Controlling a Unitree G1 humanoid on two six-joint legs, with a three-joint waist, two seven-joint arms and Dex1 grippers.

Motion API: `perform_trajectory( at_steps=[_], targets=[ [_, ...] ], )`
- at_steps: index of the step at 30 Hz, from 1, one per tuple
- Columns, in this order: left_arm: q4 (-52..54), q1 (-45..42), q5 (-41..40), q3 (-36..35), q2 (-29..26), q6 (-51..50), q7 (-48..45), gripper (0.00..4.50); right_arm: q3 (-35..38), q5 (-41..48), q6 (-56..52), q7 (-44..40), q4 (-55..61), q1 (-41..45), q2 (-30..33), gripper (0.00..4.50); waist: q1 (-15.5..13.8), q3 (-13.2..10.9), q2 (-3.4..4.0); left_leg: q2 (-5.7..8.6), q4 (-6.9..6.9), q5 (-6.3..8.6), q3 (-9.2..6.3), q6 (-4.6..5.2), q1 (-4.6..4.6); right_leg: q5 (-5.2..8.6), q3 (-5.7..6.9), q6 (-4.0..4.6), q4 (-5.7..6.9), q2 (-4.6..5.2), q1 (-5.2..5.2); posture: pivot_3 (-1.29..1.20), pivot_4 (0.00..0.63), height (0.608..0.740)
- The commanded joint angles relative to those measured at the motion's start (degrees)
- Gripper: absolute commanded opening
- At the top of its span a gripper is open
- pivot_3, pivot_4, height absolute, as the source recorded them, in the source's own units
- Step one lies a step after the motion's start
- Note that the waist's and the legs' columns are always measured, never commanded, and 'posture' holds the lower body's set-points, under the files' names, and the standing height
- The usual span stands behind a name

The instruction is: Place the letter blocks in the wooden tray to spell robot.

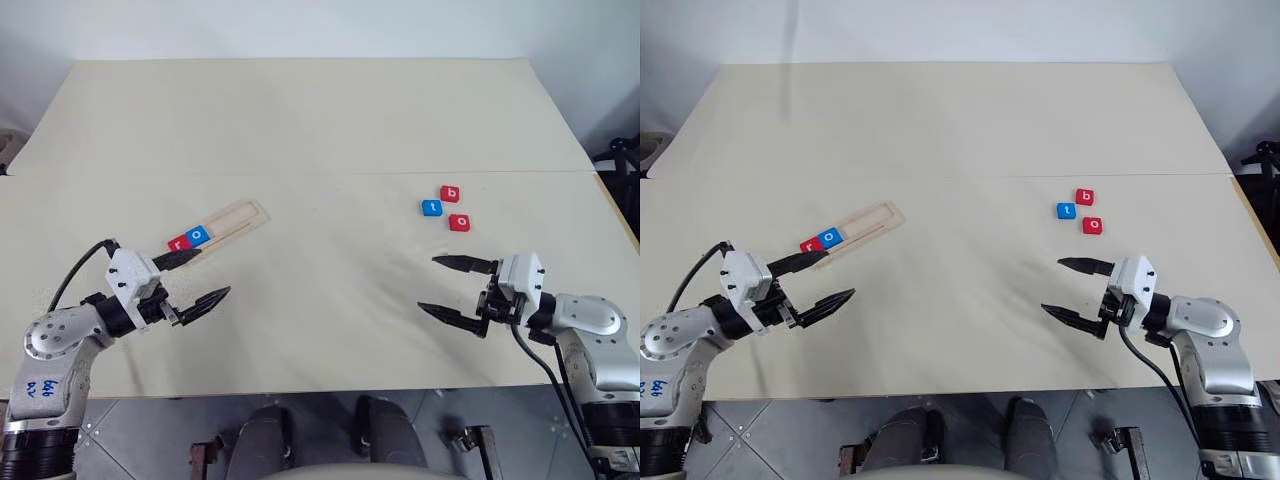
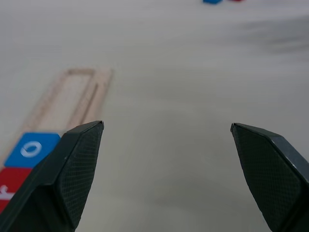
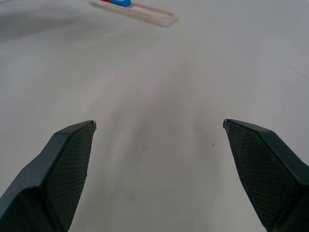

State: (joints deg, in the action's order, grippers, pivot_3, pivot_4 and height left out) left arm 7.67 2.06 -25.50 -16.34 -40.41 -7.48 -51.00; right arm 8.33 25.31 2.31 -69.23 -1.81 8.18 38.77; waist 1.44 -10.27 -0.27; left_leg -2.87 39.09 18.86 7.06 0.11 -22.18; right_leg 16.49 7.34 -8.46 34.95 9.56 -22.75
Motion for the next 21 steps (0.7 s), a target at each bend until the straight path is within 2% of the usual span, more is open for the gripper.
perform_trajectory(
  at_steps=[1,9,13,17,21],
  targets=[
    [2.00,2.01,1.41,-3.08,-0.09,2.10,1.93,4.50,-0.36,0.84,-0.05,-0.60,0.12,1.00,-0.31,4.43,0.01,0.00,0.00,0.00,0.00,0.00,-0.01,0.00,0.00,0.00,0.00,0.00,0.00,0.00,0.00,0.00,0.150,0.740],
    [4.64,13.15,-2.32,-15.72,9.63,5.32,10.71,4.50,-5.56,1.05,-1.73,0.56,1.71,8.09,-5.41,4.43,0.18,0.00,0.00,-0.05,-0.01,0.02,-0.03,-0.03,0.03,0.01,-0.01,0.02,0.01,0.00,-0.02,0.00,0.150,0.740],
    [1.06,17.51,-1.85,-19.91,13.72,8.70,13.04,4.50,-7.90,1.52,-2.68,2.67,3.14,11.35,-10.28,4.43,0.06,0.00,-0.02,-0.04,-0.01,0.03,-0.05,-0.02,0.03,0.01,-0.03,0.02,0.00,0.00,-0.02,0.00,0.150,0.740],
    [-2.84,16.92,-1.49,-20.61,13.51,10.43,12.90,4.50,-9.68,1.65,-3.26,2.62,5.43,12.18,-12.08,4.43,-0.56,0.02,-0.04,-0.04,0.00,0.04,-0.05,-0.01,0.01,0.01,0.04,0.03,0.02,0.00,-0.01,0.00,0.150,0.740],
    [-5.81,9.88,-2.10,-17.45,9.64,9.08,10.13,4.50,-8.73,1.98,-4.46,3.04,6.64,11.45,-10.89,4.43,-1.62,0.07,-0.13,-0.02,0.03,0.06,-0.06,0.01,0.00,0.01,0.06,0.03,0.03,0.02,0.00,0.00,0.150,0.740]
  ],
)
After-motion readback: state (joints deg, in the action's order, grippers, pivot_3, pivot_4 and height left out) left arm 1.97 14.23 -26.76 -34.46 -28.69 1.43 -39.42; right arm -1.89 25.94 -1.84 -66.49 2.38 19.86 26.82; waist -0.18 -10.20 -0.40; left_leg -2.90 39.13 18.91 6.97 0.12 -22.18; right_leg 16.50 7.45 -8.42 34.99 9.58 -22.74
